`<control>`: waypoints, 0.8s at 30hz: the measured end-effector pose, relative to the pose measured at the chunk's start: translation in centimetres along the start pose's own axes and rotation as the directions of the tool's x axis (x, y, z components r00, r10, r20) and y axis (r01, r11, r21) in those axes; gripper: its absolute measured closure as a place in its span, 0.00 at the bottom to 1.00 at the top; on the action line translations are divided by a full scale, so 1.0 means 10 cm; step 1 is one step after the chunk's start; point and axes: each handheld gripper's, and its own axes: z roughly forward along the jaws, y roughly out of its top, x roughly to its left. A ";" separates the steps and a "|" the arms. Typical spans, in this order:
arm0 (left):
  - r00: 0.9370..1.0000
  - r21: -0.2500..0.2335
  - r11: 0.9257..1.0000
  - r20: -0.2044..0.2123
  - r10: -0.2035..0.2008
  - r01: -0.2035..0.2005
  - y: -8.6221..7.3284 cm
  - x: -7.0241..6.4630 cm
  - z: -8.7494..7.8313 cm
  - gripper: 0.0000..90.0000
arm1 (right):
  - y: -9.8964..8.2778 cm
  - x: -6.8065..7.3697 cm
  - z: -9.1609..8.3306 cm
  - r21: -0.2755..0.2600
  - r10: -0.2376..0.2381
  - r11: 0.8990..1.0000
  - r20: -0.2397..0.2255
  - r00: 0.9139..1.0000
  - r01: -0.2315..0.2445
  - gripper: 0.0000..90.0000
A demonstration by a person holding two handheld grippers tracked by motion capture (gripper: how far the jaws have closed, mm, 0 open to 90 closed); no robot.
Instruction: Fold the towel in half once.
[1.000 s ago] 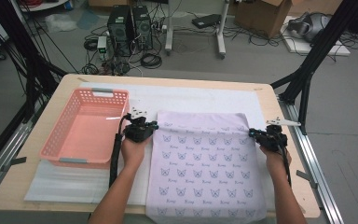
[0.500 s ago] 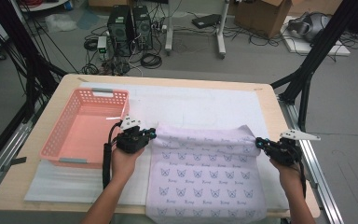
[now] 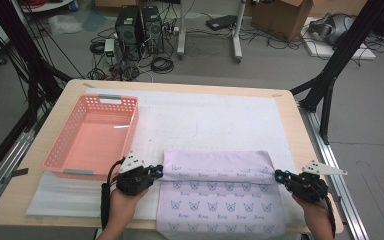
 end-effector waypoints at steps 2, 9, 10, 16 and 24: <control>1.000 0.012 1.000 0.029 -0.010 0.010 -0.03 -0.01 0.01 0.93 | -0.06 0.00 0.00 0.013 0.015 1.000 0.001 1.000 -0.015 0.95; 0.999 0.010 0.999 0.017 -0.050 0.050 0.12 0.06 0.15 0.52 | 0.04 0.00 0.05 0.018 0.047 0.999 0.059 0.997 -0.048 0.64; 0.999 0.010 0.999 0.011 -0.054 0.053 0.15 0.08 0.19 0.52 | 0.09 -0.01 0.06 0.018 0.052 0.998 0.063 0.997 -0.053 0.64; 0.993 0.051 0.992 -0.023 -0.117 0.118 0.23 0.25 0.45 0.51 | 0.26 -0.11 0.35 0.088 0.055 0.994 0.095 0.994 -0.063 0.62; 0.998 0.076 0.995 -0.019 -0.066 0.067 0.19 0.19 0.52 0.94 | 0.26 -0.15 0.51 0.133 0.009 0.991 0.091 0.996 -0.021 0.97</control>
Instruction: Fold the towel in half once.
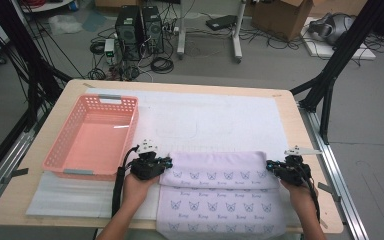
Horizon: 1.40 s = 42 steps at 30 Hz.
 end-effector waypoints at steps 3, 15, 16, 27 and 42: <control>1.000 -0.029 1.000 -0.009 0.011 -0.011 0.00 -0.03 -0.06 0.95 | -0.03 0.03 -0.08 -0.034 -0.011 0.999 0.008 1.000 0.011 0.97; 0.997 -0.186 0.982 0.048 0.052 -0.043 -0.14 -0.27 -0.52 0.94 | -0.26 0.23 -0.55 -0.157 -0.016 0.988 -0.004 1.000 0.015 0.97; 0.997 -0.192 0.981 0.055 0.052 -0.040 -0.16 -0.29 -0.56 0.94 | -0.29 0.25 -0.59 -0.164 -0.020 0.986 -0.001 1.000 0.019 0.97; 0.998 -0.113 0.994 0.066 -0.002 0.010 -0.61 -0.45 -0.70 0.80 | -0.64 0.43 -0.81 -0.084 -0.003 0.996 -0.037 0.999 -0.001 0.91; 0.998 -0.033 0.997 -0.004 0.069 -0.069 -0.61 -0.57 -0.47 0.82 | -0.63 0.47 -0.69 -0.080 -0.039 0.996 0.016 0.999 0.040 0.92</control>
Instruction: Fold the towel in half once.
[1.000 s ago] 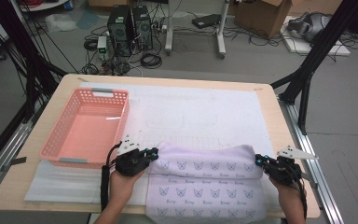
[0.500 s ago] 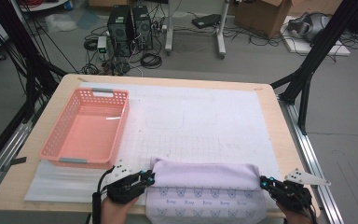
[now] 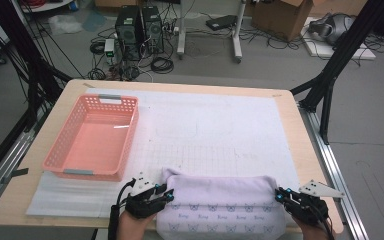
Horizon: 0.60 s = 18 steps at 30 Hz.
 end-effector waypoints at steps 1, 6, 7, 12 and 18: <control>1.000 -0.006 1.000 -0.006 0.003 -0.004 0.00 -0.01 -0.01 0.92 | 0.01 0.01 -0.02 -0.009 -0.006 1.000 0.000 1.000 0.006 0.94; 1.000 -0.052 0.999 0.027 0.016 -0.014 0.04 -0.07 -0.17 0.95 | 0.00 0.04 -0.14 -0.044 -0.007 0.999 -0.009 1.000 0.007 0.94; 0.999 -0.063 0.998 0.038 0.019 -0.017 0.04 -0.08 -0.21 0.95 | 0.00 0.04 -0.17 -0.052 -0.006 0.999 -0.015 1.000 0.005 0.94; 0.996 -0.090 0.996 0.084 0.020 -0.013 -0.01 -0.12 -0.40 0.94 | -0.03 0.08 -0.33 -0.048 0.002 0.999 -0.044 0.999 -0.004 0.94; 0.996 -0.049 0.999 0.093 0.001 0.003 -0.11 -0.08 -0.36 0.67 | -0.12 0.08 -0.36 -0.010 0.034 0.999 -0.043 0.999 -0.034 0.73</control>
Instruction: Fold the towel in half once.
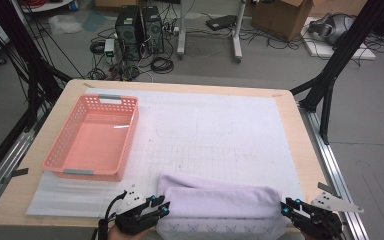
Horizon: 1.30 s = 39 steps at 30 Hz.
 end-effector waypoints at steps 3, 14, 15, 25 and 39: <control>1.000 -0.054 0.999 -0.012 -0.002 0.002 0.07 0.04 -0.02 0.57 | 0.04 -0.04 -0.05 -0.058 0.016 0.998 0.016 1.000 -0.015 0.68; 0.998 -0.064 0.997 -0.047 -0.048 0.045 0.22 0.30 0.14 0.49 | 0.13 -0.28 0.34 0.012 -0.044 0.999 0.068 0.997 0.043 0.66; 0.998 -0.064 0.997 -0.042 -0.045 0.042 0.23 0.30 0.15 0.49 | 0.13 -0.31 0.35 0.022 -0.049 0.999 0.065 0.997 0.047 0.66; 0.999 -0.008 0.999 -0.023 -0.039 0.039 0.33 0.48 0.37 0.47 | 0.19 -0.31 0.54 0.083 -0.104 0.990 -0.108 0.989 0.113 0.58; 0.997 0.161 0.984 0.018 -0.073 0.069 0.35 0.53 0.56 0.92 | 0.20 -0.46 0.62 0.078 -0.063 0.994 -0.154 0.986 0.076 0.97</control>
